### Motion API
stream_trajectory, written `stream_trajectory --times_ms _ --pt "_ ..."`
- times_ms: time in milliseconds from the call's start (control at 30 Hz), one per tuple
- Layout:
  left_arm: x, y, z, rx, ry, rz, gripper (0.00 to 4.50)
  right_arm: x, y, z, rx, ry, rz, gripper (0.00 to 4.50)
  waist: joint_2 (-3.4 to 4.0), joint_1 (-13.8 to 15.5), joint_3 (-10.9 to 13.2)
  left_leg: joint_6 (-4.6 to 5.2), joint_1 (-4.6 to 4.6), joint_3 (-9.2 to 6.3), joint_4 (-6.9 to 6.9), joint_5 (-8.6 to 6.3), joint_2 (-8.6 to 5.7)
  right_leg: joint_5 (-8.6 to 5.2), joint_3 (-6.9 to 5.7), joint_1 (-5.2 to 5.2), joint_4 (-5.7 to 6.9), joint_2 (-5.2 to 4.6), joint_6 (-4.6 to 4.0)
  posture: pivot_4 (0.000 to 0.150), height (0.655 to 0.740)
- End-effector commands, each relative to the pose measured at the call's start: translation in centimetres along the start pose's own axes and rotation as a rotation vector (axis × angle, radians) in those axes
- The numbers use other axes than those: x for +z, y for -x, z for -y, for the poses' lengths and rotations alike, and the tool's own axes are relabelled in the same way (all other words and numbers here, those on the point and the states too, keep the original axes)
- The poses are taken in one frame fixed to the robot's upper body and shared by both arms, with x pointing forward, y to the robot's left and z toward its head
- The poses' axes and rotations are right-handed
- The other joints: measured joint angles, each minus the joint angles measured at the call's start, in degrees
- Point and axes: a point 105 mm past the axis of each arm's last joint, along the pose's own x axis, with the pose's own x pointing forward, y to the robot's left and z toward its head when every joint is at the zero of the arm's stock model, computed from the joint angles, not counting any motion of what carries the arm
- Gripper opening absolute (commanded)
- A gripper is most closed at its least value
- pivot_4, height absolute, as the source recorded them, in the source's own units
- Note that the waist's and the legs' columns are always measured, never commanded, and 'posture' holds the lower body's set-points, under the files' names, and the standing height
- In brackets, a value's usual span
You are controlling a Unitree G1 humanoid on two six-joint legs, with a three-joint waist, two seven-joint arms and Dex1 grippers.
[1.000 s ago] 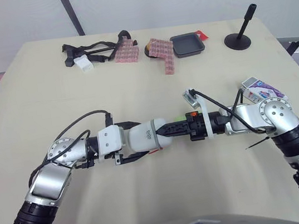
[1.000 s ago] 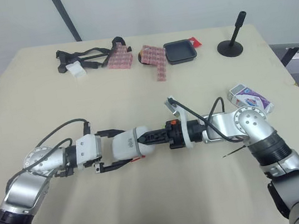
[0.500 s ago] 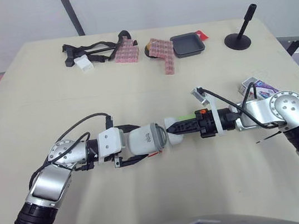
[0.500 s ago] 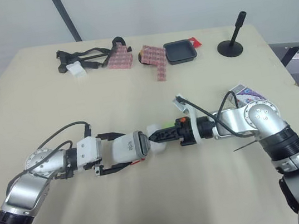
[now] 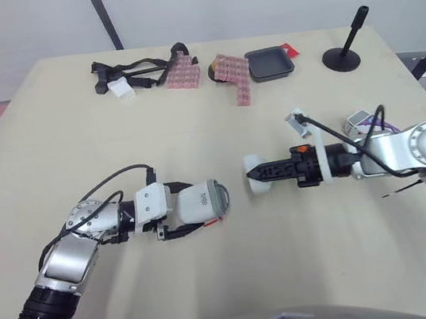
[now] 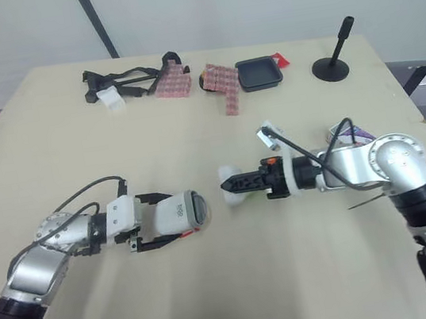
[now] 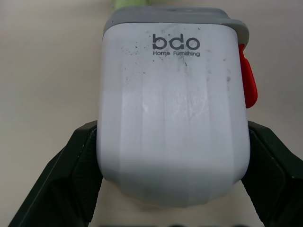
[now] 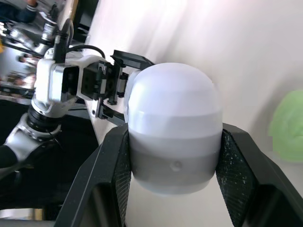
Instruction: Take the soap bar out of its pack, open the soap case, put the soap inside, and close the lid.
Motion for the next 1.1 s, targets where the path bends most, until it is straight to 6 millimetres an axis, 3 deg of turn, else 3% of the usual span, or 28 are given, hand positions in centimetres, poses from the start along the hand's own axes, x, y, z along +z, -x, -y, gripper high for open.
stream_trajectory --times_ms 33,267,567,967,1033,1100 --pt "0.7 0.4 -1.1 0.010 -0.061 0.015 3.46 2.0 2.5 -0.4 -0.073 0.061 0.107 2.00 0.00 0.3 0.0 0.01 -0.01 0.00 0.01 0.00 -0.01 0.00 0.00 0.00 -0.01 -0.01 0.00 0.150 0.7400" --pt "1.0 -0.6 -2.0 -0.023 -0.093 0.046 3.46 3.3 7.0 2.5 -0.385 0.078 0.141 2.00 0.00 0.5 0.0 0.01 -0.01 0.01 0.02 -0.01 -0.01 -0.02 0.04 0.00 0.00 0.00 0.03 0.150 0.7400" --pt "1.1 -1.3 -3.3 -0.028 -0.132 0.051 3.46 0.4 11.9 7.6 -0.694 -0.108 -0.015 2.00 0.00 0.8 0.0 0.03 -0.11 0.00 0.09 -0.02 -0.01 -0.03 0.05 0.01 -0.10 0.03 0.06 0.150 0.7400" --pt "1.3 -1.7 -3.5 -0.022 -0.140 0.051 3.46 -1.4 11.8 11.3 -0.825 -0.265 -0.090 2.00 0.01 0.9 0.0 0.03 -0.17 0.00 0.14 -0.02 -0.01 -0.03 0.02 0.00 -0.07 0.04 0.06 0.150 0.7400" --pt "1.4 -1.8 -3.5 -0.021 -0.140 0.053 3.46 -1.5 11.6 11.7 -0.834 -0.282 -0.096 3.03 0.01 1.0 0.0 0.03 -0.20 0.00 0.18 -0.02 -0.01 -0.03 0.00 0.00 -0.04 0.03 0.06 0.150 0.7400" --pt "1.5 -1.8 -3.5 -0.020 -0.140 0.053 3.46 -1.5 11.3 11.7 -0.823 -0.284 -0.100 3.50 0.01 1.0 0.0 0.03 -0.21 0.00 0.20 -0.02 0.00 -0.03 -0.01 0.00 0.01 0.03 0.06 0.150 0.7400"
